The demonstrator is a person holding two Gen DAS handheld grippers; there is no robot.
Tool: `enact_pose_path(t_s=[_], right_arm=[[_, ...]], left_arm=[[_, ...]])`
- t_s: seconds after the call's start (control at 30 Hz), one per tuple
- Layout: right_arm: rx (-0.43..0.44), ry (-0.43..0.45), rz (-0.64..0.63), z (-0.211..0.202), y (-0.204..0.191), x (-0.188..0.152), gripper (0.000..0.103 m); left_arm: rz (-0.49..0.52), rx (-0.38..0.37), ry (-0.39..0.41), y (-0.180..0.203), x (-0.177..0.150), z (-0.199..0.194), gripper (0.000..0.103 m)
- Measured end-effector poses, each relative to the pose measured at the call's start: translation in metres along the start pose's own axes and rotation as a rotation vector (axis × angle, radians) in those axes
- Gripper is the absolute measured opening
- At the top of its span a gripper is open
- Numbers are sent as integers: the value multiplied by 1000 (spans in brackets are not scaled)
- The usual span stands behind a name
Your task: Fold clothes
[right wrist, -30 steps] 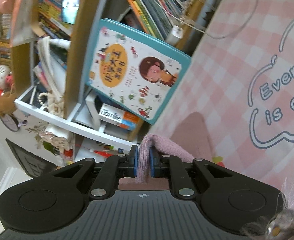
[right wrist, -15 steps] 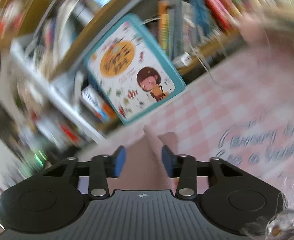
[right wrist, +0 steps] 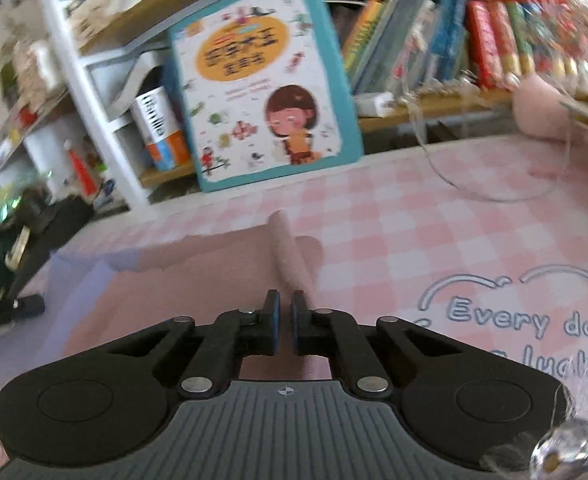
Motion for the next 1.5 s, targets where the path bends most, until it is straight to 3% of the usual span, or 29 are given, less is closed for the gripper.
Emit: enact_pose_path(t_s=[0.03, 0.13, 0.2, 0.23, 0.33, 0.4, 0.43, 0.5, 0.63, 0.67, 0.8, 0.83, 0.87, 0.93, 1.03, 1.13, 1.17, 1.5], right_arm=[[-8, 2, 8, -2, 2, 0, 4], [-13, 12, 8, -10, 4, 1, 8], [0, 12, 2, -15, 3, 1, 16], [15, 9, 0, -16, 2, 1, 25], [2, -24, -32, -13, -2, -2, 27], [0, -36, -34, -10, -3, -4, 15], [11, -33, -24, -9, -3, -5, 8], [11, -21, -14, -11, -3, -2, 7], [43, 66, 17, -24, -2, 4, 6], [46, 71, 26, -24, -1, 5, 6], [20, -10, 26, -9, 1, -2, 9], [18, -21, 43, -6, 2, -5, 18], [21, -24, 56, -6, 4, -7, 32], [30, -23, 78, -6, 7, -10, 37], [48, -29, 98, -5, 9, -14, 36], [98, -36, 141, -4, 9, -15, 17], [105, -36, 156, -4, 9, -15, 16], [179, -67, 197, -14, -18, -25, 15]], left_arm=[[-12, -4, 12, -2, 1, -4, 34], [83, 22, 92, 4, 4, -22, 35], [141, 41, 85, 7, 4, -25, 44], [164, 58, 70, 8, 3, -23, 46], [218, 124, 26, 8, -3, -14, 46], [231, 152, -1, 6, -5, -7, 39], [220, 135, -19, 4, -7, -5, 16], [195, 106, -7, 2, -6, -10, 4], [36, -63, 86, 0, 9, -41, 5], [22, -64, 83, -1, 10, -41, 5], [69, 50, 15, -9, 0, -23, 11], [79, 73, -1, -11, -3, -19, 19], [83, 64, -9, -11, -4, -18, 35], [91, 38, -12, -12, -7, -16, 49], [65, 35, -27, -16, -9, -11, 44], [9, 11, -41, -21, -9, -10, 30], [-5, 8, -43, -22, -9, -10, 26], [-22, 36, -46, -42, -5, -37, 25]])
Point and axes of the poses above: each gripper's, at about its wrist camera, not at the fingertips, and z roughly the way its jaws point, y to its right, x to its top, the point moved 4 cm from there along z, roughly the way its jaws point, and after that the axes turned 14 degrees about -z, right-handed, at the moved point
